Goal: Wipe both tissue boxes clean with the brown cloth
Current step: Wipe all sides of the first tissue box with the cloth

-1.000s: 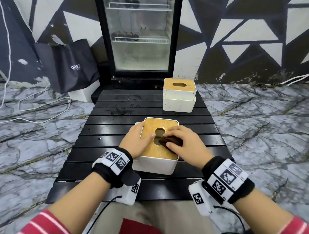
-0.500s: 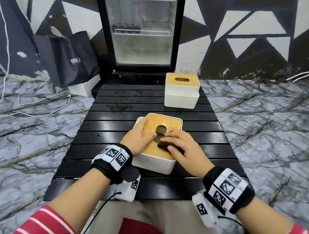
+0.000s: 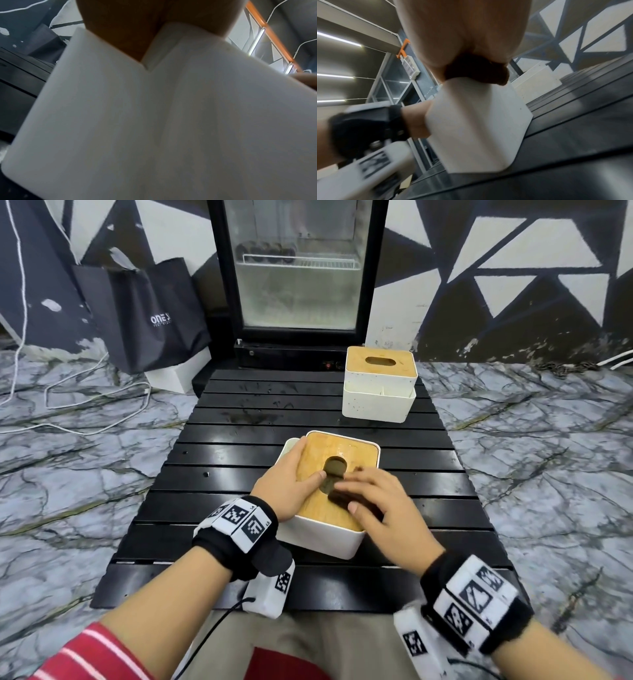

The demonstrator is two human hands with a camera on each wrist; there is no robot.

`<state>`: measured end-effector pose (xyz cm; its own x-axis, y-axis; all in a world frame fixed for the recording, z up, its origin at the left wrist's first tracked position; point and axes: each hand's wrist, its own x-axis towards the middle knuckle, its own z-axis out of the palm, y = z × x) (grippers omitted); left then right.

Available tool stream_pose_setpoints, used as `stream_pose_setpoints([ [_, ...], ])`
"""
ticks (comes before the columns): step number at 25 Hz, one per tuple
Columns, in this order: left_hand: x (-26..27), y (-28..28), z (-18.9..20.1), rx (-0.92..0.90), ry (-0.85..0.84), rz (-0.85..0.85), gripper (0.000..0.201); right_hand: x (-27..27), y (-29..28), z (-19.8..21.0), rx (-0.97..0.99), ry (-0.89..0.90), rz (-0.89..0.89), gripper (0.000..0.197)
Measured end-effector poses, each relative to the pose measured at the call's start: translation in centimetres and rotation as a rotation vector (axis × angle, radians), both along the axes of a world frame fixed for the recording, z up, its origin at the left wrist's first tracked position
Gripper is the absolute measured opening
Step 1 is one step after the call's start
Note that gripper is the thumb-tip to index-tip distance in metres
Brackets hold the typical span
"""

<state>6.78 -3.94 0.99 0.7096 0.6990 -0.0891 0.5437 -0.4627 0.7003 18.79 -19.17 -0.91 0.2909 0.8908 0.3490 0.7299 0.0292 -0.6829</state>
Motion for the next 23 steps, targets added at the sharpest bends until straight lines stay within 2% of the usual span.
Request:
stream_pose_setpoints([
  [5, 0.2, -0.1, -0.1, -0.016, -0.007, -0.006, 0.069, -0.4, -0.9, 0.1, -0.012, -0.006, 0.062, 0.034],
  [12, 0.2, 0.0, -0.4, -0.026, 0.014, -0.011, 0.073, 4.2, 3.2, 0.5, -0.067, 0.011, -0.067, 0.030],
  [17, 0.2, 0.8, -0.6, -0.009, 0.045, -0.022, 0.074, 4.2, 3.6, 0.9, -0.092, -0.012, -0.089, 0.030],
  [21, 0.0, 2.0, 0.7, 0.191, 0.258, -0.145, 0.070, 3.3, 2.4, 1.0, -0.093, -0.037, -0.104, 0.030],
  [23, 0.0, 2.6, 1.4, 0.303, 0.273, -0.184, 0.065, 2.4, 1.7, 1.2, -0.094, -0.043, -0.107, 0.030],
])
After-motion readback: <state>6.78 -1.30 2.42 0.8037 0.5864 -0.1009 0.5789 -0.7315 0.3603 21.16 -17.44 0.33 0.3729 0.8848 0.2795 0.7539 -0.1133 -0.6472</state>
